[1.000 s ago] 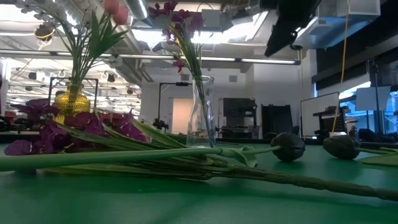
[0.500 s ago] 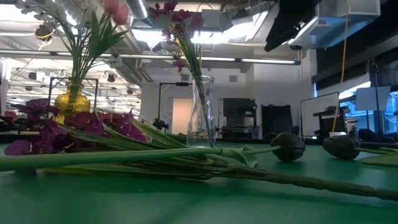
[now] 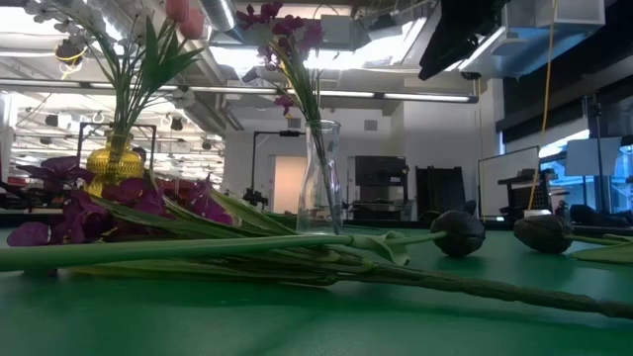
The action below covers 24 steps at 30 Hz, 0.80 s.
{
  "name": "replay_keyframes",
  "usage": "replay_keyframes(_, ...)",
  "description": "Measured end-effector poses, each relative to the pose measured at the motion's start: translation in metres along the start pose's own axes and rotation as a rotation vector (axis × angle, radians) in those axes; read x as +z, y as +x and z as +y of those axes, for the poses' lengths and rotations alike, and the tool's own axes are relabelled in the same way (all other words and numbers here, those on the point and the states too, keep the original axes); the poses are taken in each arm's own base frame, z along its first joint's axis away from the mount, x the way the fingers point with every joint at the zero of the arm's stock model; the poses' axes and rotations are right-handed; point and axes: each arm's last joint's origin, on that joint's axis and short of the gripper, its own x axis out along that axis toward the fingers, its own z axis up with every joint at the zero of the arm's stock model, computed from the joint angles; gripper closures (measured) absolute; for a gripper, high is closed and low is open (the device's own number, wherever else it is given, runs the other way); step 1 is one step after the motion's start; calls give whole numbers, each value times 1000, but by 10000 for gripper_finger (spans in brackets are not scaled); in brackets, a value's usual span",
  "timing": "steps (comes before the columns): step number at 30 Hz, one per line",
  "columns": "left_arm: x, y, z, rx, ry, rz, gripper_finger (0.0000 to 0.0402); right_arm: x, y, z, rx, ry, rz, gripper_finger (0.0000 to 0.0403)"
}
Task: Sort flowers into vase by color
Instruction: Put the right black flower into the transparent vase
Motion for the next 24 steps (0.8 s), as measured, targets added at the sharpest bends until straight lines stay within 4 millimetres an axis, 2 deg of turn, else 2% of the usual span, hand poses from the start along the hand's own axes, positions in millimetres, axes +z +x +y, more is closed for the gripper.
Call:
replay_keyframes(7,-36,39,-52,-8,-28,171,166,0,0,0,6,29,2,185)
replay_keyframes(11,-54,49,-72,7,-43,222,166,-1,-1,12,52,78,-7,185)
replay_keyframes(14,-63,43,-81,39,-28,195,166,-3,-4,33,102,51,-23,185)
replay_keyframes(18,-69,21,-83,101,-32,100,166,-15,-10,62,85,39,-53,185)
replay_keyframes(21,-75,7,-83,113,-53,55,167,-36,-4,79,107,72,-29,185)
replay_keyframes(24,-89,6,-83,106,-62,54,168,-60,9,90,145,155,17,185)
